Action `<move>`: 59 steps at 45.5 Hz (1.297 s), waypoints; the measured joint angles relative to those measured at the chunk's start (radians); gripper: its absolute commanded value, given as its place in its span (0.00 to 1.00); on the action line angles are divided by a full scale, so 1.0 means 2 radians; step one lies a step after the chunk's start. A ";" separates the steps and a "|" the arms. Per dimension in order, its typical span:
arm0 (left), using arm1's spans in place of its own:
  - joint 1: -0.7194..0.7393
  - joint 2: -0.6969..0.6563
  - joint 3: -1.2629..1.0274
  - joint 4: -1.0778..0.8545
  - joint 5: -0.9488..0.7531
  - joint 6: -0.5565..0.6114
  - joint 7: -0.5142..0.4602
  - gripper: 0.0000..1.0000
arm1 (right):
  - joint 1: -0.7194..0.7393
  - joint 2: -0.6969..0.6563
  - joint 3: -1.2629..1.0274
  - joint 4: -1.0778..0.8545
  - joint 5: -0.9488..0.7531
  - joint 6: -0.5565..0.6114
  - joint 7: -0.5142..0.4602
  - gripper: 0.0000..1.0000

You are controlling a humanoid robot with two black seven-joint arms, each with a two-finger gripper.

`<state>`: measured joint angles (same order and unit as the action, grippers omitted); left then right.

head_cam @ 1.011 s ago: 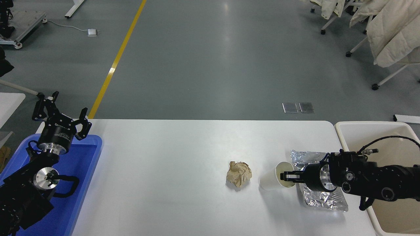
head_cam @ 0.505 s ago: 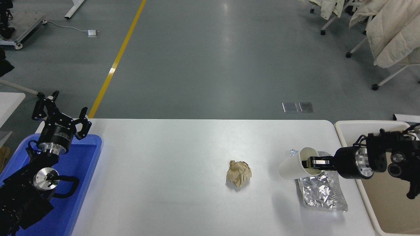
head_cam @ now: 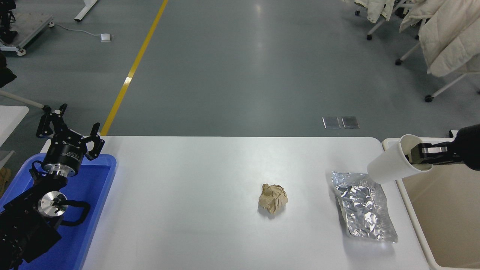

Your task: Clean the table surface

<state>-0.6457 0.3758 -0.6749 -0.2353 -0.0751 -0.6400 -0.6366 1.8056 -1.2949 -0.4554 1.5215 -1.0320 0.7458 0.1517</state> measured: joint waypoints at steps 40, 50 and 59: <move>0.000 0.000 0.000 0.000 0.000 0.000 0.000 1.00 | -0.180 0.050 0.024 -0.238 0.041 -0.109 -0.002 0.00; 0.000 0.000 0.000 0.000 0.000 0.000 0.000 1.00 | -0.287 0.124 0.025 -0.390 0.140 -0.176 -0.002 0.00; 0.000 0.000 0.000 0.000 0.000 0.000 0.000 1.00 | -0.382 0.208 0.025 -0.548 0.233 -0.208 -0.002 0.00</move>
<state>-0.6459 0.3758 -0.6749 -0.2353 -0.0751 -0.6397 -0.6366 1.0409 -0.8798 -0.4051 0.4264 -0.5657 0.3290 0.1480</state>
